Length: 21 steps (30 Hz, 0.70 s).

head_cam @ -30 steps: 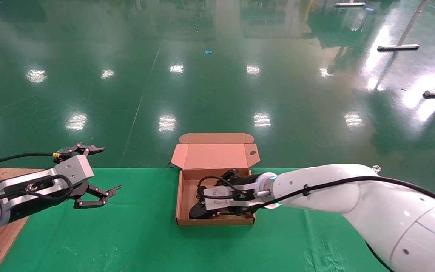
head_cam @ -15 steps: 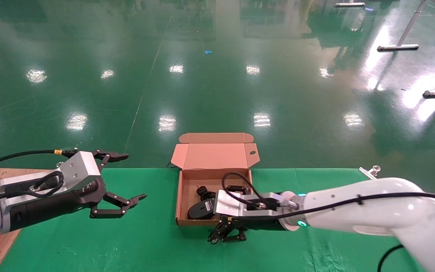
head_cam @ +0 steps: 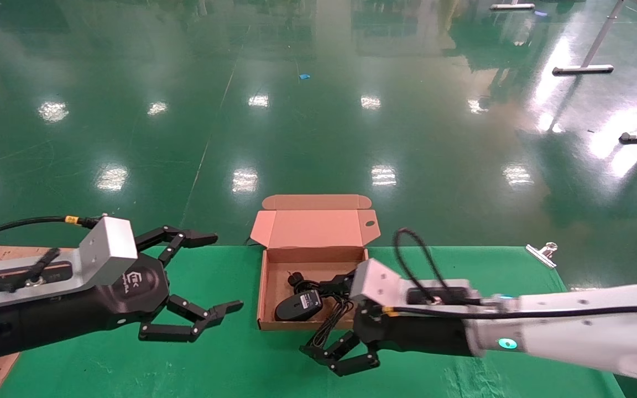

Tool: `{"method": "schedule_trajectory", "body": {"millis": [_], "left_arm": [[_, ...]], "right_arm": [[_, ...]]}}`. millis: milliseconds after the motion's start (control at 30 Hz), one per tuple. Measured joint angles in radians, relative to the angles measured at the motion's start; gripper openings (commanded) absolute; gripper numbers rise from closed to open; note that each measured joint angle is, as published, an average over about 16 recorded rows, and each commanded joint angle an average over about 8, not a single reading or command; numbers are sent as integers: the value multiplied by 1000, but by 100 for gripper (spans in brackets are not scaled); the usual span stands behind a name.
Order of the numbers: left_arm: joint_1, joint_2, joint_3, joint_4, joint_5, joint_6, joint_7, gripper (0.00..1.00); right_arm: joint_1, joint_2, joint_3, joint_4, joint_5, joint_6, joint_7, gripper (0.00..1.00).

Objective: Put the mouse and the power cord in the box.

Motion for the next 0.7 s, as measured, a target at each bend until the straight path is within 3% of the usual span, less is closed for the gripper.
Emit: {"method": "schedule_trajectory", "body": {"millis": [700], "left_arm": [[88, 29, -262, -26, -117, 357, -122, 100]], "right_arm": [[-189, 266, 376, 233, 283, -307, 115, 100]]}}
